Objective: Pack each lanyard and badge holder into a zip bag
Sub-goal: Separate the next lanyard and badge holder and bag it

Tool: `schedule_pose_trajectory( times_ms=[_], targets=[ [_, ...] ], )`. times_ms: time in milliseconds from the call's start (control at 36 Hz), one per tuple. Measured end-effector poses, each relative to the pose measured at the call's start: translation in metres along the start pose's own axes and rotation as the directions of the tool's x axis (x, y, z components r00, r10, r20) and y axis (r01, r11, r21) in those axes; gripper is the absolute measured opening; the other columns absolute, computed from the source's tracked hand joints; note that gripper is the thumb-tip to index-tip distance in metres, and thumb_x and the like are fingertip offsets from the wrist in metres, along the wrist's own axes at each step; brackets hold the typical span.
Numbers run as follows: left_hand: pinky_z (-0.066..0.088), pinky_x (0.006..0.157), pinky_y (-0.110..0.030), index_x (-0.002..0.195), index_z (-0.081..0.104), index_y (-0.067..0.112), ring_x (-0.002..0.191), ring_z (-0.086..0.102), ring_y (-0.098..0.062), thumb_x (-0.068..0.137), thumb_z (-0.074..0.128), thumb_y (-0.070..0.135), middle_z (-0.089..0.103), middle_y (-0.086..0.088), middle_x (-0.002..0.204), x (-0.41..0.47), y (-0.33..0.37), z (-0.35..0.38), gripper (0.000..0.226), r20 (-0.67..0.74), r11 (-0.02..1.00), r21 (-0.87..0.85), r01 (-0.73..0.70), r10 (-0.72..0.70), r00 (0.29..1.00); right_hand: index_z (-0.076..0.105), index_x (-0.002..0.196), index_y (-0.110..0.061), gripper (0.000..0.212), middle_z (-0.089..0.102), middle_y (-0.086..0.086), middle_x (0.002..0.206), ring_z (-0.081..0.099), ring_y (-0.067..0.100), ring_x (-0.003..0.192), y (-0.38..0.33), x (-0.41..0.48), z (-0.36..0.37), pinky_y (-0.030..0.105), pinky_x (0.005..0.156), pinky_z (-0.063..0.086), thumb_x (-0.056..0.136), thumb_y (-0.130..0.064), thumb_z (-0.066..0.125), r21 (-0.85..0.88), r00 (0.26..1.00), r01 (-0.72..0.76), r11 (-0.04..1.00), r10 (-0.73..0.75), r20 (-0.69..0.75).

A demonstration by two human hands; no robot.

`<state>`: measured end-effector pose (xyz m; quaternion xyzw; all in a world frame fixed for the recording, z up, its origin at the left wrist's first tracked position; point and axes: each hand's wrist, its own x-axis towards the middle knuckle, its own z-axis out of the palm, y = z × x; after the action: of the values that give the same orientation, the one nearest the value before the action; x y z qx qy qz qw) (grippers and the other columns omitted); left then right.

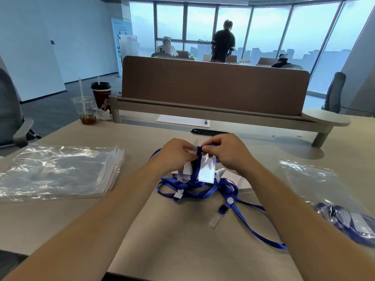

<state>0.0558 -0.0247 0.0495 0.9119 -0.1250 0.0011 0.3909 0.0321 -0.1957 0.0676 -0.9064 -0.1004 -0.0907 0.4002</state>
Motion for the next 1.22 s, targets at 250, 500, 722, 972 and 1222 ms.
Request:
schedule_pose_trajectory(
  times_ms=[250, 500, 722, 972, 1222],
  targets=[
    [0.057, 0.067, -0.033, 0.109, 0.072, 0.015, 0.077, 0.066, -0.023, 0.09, 0.068, 0.017, 0.069, -0.005, 0.1, 0.001, -0.009, 0.001, 0.02, -0.142, 0.968, -0.245, 0.052, -0.089, 0.986, 0.078, 0.089, -0.019, 0.015, 0.071, -0.002, 0.073, 0.057, 0.015, 0.064, 0.005, -0.002, 0.013, 0.037, 0.065, 0.052, 0.095, -0.025, 0.065, 0.08, 0.997, -0.061, 0.995, 0.064, -0.036],
    [0.056, 0.061, -0.034, 0.09, 0.07, 0.015, 0.053, 0.064, -0.019, 0.09, 0.065, 0.013, 0.07, -0.007, 0.076, -0.001, -0.004, 0.012, 0.005, -0.198, 0.925, -0.375, 0.07, -0.153, 0.968, 0.06, 0.085, -0.019, 0.015, 0.064, -0.003, 0.084, 0.06, 0.012, 0.076, 0.011, 0.001, 0.036, 0.024, 0.065, 0.046, 0.088, -0.024, 0.074, 0.116, 0.97, -0.134, 0.984, 0.154, -0.186],
    [0.058, 0.062, -0.028, 0.117, 0.07, 0.013, 0.069, 0.062, -0.013, 0.092, 0.067, 0.015, 0.071, -0.007, 0.107, -0.001, -0.008, 0.008, 0.026, -0.153, 0.932, -0.36, 0.036, -0.097, 0.983, 0.056, 0.104, -0.024, 0.029, 0.057, -0.005, 0.107, 0.056, 0.016, 0.099, 0.016, 0.0, 0.033, 0.032, 0.086, 0.05, 0.085, -0.033, 0.076, -0.279, 0.986, -0.018, 0.96, -0.029, -0.164],
    [0.058, 0.082, -0.034, 0.108, 0.072, 0.021, 0.096, 0.063, -0.017, 0.09, 0.07, 0.023, 0.07, 0.0, 0.107, 0.001, -0.004, 0.001, 0.018, -0.097, 0.951, -0.305, 0.049, -0.083, 0.992, 0.066, 0.121, -0.02, 0.038, 0.066, -0.002, 0.116, 0.056, 0.018, 0.108, 0.012, 0.004, 0.02, 0.037, 0.097, 0.047, 0.086, -0.033, 0.075, -0.35, 0.995, 0.07, 0.934, -0.092, -0.046],
    [0.059, 0.084, -0.044, 0.088, 0.063, 0.022, 0.084, 0.068, -0.022, 0.087, 0.074, 0.029, 0.068, 0.0, 0.091, 0.001, -0.006, 0.005, 0.013, -0.128, 0.977, -0.191, 0.092, -0.118, 0.985, 0.068, 0.106, -0.019, 0.02, 0.066, 0.0, 0.093, 0.06, 0.018, 0.086, 0.009, 0.005, 0.019, 0.032, 0.081, 0.051, 0.088, -0.025, 0.074, -0.208, 0.996, -0.046, 0.977, 0.06, 0.065]
  ],
)
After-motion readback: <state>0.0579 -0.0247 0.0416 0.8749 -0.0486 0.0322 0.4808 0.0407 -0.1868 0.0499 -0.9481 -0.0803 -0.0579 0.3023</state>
